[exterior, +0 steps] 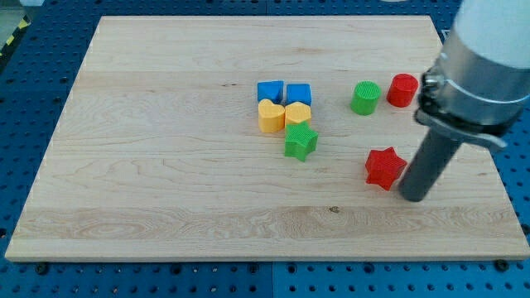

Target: Slide red star below yellow heart

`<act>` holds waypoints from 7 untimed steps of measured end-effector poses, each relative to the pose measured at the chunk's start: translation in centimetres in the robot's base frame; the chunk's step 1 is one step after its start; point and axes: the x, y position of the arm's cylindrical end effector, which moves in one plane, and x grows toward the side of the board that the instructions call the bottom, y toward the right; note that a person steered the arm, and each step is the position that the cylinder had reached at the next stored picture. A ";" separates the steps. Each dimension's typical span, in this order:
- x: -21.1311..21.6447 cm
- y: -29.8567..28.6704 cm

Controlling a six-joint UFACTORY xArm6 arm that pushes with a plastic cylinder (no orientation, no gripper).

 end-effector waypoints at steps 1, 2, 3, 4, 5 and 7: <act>-2.6 4.9; -4.3 4.1; -4.0 -0.3; -2.9 -3.1; -2.6 -3.8; -0.7 -5.0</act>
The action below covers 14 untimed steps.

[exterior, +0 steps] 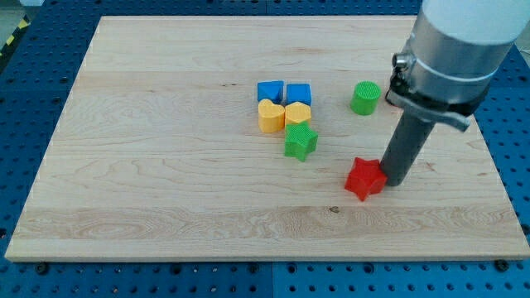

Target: Slide red star below yellow heart

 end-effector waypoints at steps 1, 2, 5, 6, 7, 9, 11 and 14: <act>1.4 -1.2; 1.9 -2.6; 3.0 -6.1; 3.0 -7.2; 2.4 -8.7; 1.8 -12.7; 1.4 -10.8; 0.8 -9.6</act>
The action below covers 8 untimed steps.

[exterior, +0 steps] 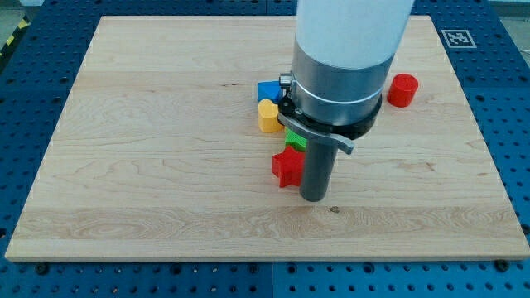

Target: Slide red star below yellow heart

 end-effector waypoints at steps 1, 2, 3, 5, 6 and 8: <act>-1.7 -2.0; -1.9 -2.6; -0.1 -4.1; -2.5 -7.0; -2.7 -7.0; -3.3 -7.0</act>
